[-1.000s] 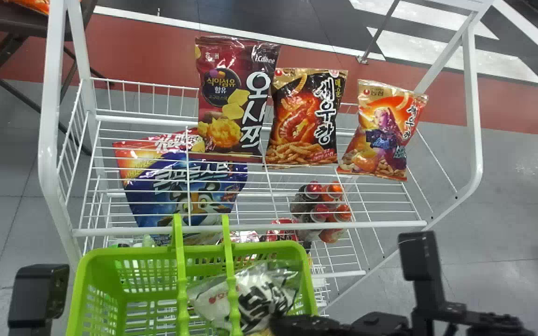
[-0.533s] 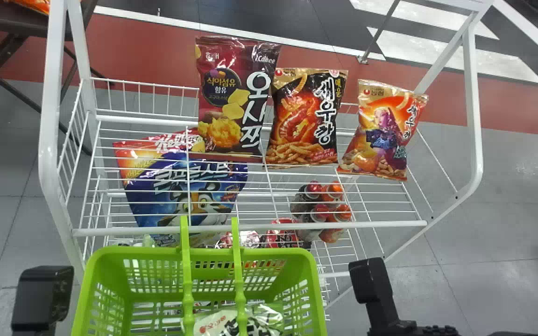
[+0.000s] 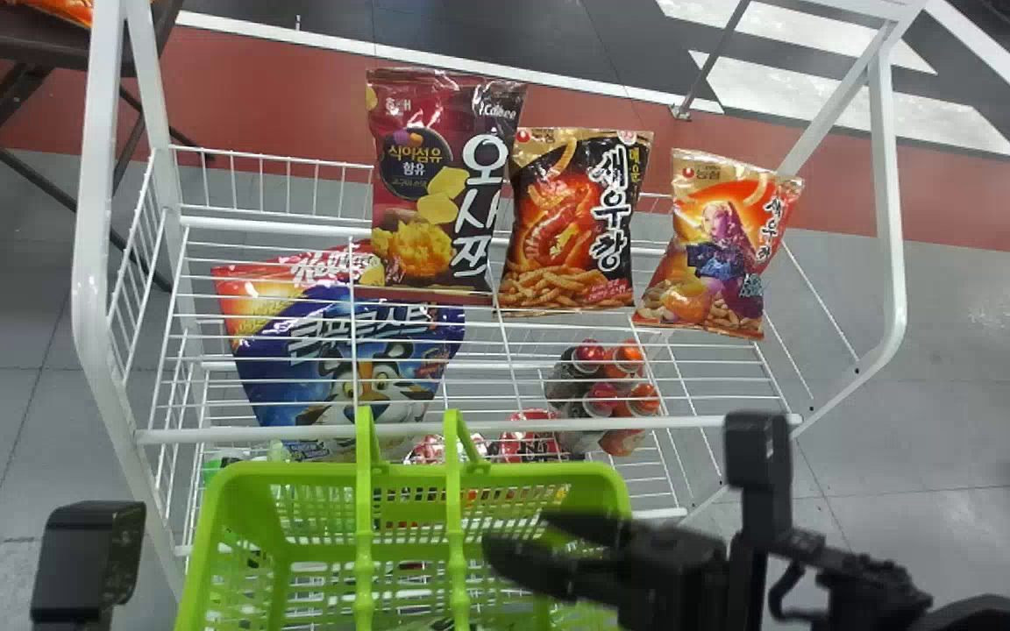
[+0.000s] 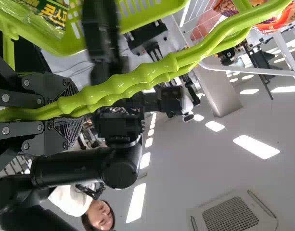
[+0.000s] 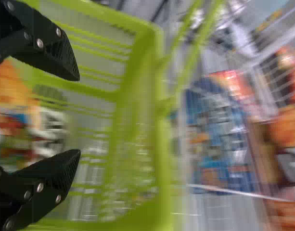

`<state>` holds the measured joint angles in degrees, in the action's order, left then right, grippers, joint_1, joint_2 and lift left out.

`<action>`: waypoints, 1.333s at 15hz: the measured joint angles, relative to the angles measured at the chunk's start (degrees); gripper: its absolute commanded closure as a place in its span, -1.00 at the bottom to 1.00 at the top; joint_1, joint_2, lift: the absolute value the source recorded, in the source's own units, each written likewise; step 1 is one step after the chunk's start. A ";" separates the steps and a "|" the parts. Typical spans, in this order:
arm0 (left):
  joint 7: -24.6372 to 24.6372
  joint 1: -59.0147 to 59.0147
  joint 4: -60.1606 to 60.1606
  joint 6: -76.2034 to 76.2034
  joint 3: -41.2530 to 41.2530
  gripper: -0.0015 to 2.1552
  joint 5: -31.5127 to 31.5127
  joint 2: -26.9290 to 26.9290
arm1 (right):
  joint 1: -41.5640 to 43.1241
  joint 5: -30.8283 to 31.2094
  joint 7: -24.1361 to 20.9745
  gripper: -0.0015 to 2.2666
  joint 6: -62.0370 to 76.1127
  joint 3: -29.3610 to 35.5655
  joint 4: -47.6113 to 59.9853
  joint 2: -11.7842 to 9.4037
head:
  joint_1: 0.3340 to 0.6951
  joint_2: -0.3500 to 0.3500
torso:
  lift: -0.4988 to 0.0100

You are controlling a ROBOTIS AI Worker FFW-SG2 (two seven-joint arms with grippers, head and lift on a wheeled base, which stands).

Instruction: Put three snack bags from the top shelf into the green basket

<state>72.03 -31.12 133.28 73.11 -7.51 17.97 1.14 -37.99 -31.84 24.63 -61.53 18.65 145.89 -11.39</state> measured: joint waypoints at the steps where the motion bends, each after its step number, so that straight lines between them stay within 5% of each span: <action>1: -0.08 0.00 -0.02 0.08 -0.14 0.51 -0.15 0.00 | 0.20 0.00 0.29 -0.92 6.09 0.17 -0.44 0.18 | 1.00 -1.00 | 0.78; 6: -0.17 0.00 0.21 1.71 -1.35 0.51 -0.90 0.00 | 4.71 3.98 -1.84 -0.94 35.35 0.61 -9.09 0.81 | 1.00 -1.00 | 0.78; 17: -0.48 0.18 0.09 4.90 -2.16 0.51 -2.76 -0.17 | 32.92 20.66 -9.96 -0.90 42.81 -12.44 -41.19 -2.49 | 1.00 -1.00 | 0.78; 18: -0.49 0.18 0.05 4.90 -2.03 0.51 -2.80 -0.24 | 34.46 21.92 -10.52 -0.71 43.09 -13.67 -43.38 -2.49 | 1.00 -1.00 | 0.78; 20: -0.49 0.25 -0.03 4.90 -1.70 0.51 -2.81 -0.26 | 36.22 23.31 -10.59 0.60 43.42 -14.97 -46.00 -2.50 | 1.00 -1.00 | 0.78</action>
<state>71.53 -30.87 133.25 78.01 -9.20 15.16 0.88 -1.77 -8.53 14.04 -18.11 3.67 99.89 -13.89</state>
